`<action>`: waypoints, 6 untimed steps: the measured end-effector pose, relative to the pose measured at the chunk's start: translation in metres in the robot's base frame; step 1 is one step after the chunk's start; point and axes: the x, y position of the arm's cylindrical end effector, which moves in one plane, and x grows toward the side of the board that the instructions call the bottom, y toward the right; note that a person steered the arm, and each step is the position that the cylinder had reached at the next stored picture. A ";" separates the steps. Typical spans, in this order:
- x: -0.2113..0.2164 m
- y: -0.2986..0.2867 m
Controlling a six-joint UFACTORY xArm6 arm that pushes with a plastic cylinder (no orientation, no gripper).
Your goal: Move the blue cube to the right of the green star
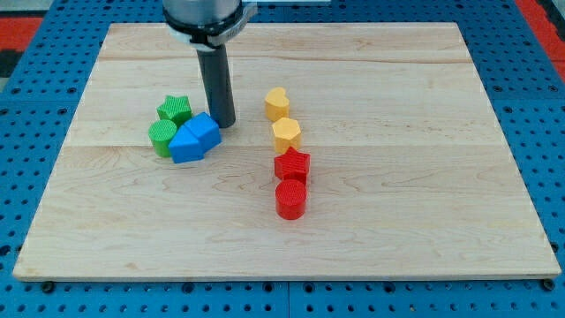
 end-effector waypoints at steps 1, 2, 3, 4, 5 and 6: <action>0.029 0.001; 0.055 0.010; 0.079 0.004; 0.073 -0.031; 0.044 -0.023; 0.017 -0.017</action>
